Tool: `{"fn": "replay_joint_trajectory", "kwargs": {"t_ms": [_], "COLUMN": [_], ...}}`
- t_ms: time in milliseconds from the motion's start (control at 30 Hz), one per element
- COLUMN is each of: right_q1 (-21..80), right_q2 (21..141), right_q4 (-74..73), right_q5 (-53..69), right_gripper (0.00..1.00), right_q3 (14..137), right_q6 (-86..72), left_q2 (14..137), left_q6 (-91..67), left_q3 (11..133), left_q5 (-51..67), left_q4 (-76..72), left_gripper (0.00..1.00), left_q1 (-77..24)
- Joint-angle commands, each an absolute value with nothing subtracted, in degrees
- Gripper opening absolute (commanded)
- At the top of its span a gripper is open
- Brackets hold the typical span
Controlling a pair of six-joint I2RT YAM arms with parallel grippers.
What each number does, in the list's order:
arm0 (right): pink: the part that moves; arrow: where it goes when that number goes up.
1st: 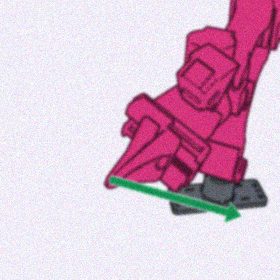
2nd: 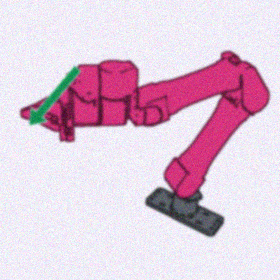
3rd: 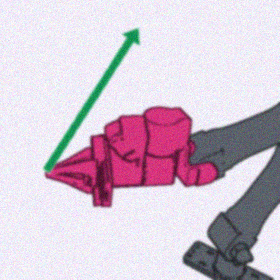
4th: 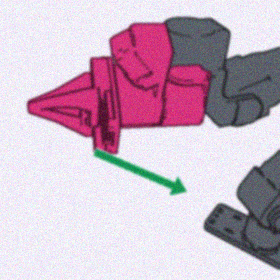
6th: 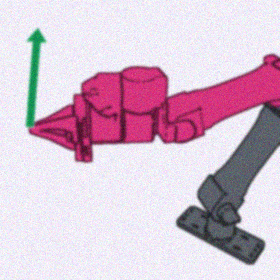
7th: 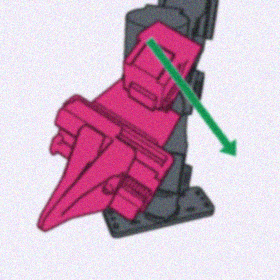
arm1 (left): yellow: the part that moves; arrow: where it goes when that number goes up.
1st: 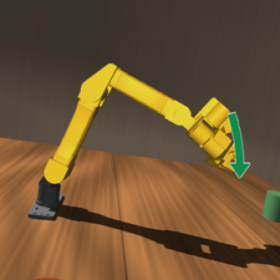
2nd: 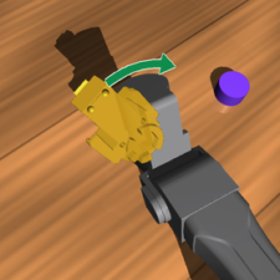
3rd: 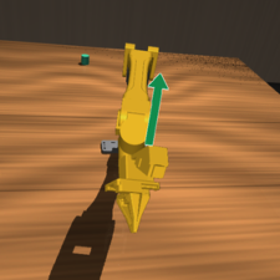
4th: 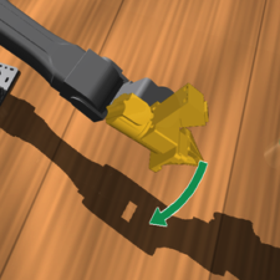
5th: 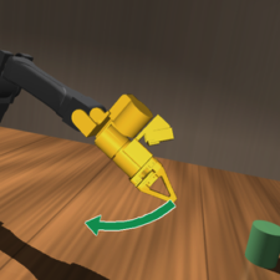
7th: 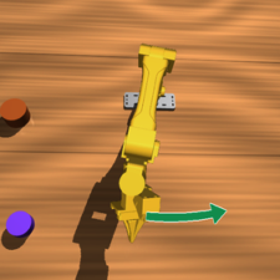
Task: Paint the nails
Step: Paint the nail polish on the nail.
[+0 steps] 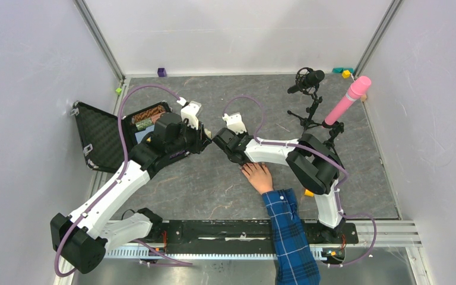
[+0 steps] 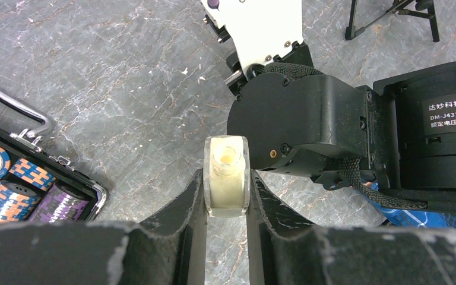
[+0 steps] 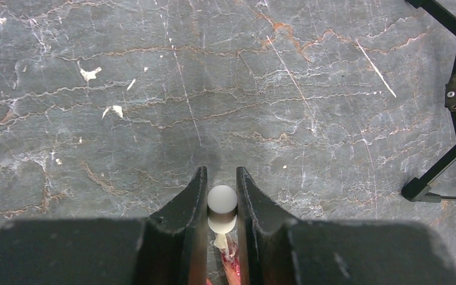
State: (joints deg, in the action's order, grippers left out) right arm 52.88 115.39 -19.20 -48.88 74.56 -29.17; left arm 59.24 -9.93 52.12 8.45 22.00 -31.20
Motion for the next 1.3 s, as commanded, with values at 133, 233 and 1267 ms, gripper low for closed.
{"fn": "replay_joint_trajectory", "kwargs": {"t_ms": [133, 233, 1267], "right_q1": [53.0, 52.8, 50.1], "right_q2": [116.7, 116.9, 107.9], "right_q4": [-17.5, -17.3, -14.3], "right_q5": [-51.1, -51.0, -49.1], "right_gripper": [0.00, 0.00, 0.00], "right_q3": [77.4, 77.4, 72.1], "right_q6": [-29.2, -29.2, -29.0], "left_q2": [59.2, 59.3, 58.6], "left_q6": [-8.9, -8.9, -9.4], "left_q3": [52.6, 52.6, 52.4], "left_q5": [7.9, 8.0, 6.7], "left_q4": [20.5, 20.5, 20.7], "left_gripper": [0.03, 0.03, 0.03], "left_q1": [-31.0, -30.9, -30.8]}}
